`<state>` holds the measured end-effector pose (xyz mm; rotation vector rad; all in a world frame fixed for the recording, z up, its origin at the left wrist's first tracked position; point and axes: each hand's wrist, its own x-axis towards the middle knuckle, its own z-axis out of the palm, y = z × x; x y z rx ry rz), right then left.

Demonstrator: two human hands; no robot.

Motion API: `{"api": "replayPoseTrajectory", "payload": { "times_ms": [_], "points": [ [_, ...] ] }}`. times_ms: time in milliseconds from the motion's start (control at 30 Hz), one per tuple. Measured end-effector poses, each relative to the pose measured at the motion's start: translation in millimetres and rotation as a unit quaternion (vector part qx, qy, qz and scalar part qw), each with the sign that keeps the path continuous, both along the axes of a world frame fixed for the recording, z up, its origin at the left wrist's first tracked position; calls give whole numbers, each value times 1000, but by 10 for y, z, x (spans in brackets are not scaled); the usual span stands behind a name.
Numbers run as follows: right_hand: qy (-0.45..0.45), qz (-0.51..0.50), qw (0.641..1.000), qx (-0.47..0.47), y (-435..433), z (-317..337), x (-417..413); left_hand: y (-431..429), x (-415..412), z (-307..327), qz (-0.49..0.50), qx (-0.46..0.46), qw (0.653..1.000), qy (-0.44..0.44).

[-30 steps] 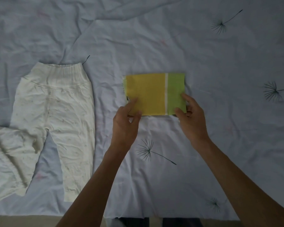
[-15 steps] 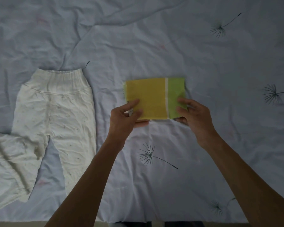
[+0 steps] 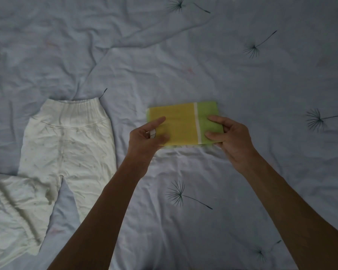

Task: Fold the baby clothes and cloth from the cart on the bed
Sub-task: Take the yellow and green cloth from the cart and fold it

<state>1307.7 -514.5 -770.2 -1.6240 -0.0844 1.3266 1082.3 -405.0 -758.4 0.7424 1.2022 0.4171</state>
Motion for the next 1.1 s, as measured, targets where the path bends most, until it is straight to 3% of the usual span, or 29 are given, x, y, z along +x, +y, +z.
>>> {"api": "replayPoseTrajectory", "payload": {
  "times_ms": [433,1100],
  "points": [
    [4,-24,999,38,579,243,290,602,264,261,36,1,998,-50],
    [72,-37,996,25,1256,18,630,1240,538,-27,97,-24,994,-51]
  ]
}}
